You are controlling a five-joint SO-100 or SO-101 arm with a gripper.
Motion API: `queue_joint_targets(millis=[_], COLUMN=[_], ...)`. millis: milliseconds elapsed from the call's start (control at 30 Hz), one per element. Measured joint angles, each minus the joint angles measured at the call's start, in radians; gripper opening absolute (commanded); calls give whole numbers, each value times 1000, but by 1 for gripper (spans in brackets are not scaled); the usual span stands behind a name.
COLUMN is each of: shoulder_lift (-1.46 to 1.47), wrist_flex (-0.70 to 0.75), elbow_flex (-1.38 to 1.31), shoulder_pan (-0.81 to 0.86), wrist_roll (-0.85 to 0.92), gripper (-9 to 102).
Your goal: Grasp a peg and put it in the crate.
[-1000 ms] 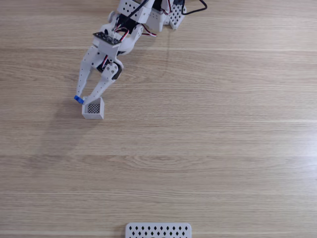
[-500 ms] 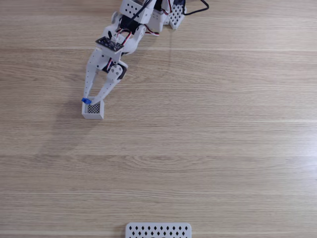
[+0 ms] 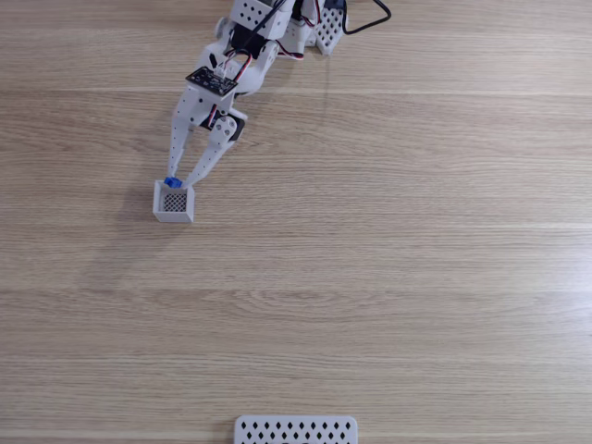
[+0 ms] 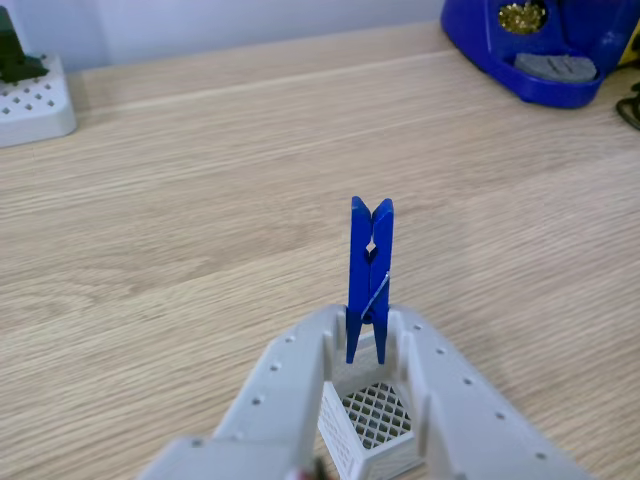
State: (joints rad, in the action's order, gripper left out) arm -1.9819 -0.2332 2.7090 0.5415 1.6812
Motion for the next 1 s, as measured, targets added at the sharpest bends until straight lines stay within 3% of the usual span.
queue_joint_targets(millis=[833, 1000], shoulder_lift=[158, 158], wrist_flex=[0, 0], elbow_flex=[-67, -67], shoulder_pan=[55, 66], wrist_roll=[0, 0], gripper=[0, 7])
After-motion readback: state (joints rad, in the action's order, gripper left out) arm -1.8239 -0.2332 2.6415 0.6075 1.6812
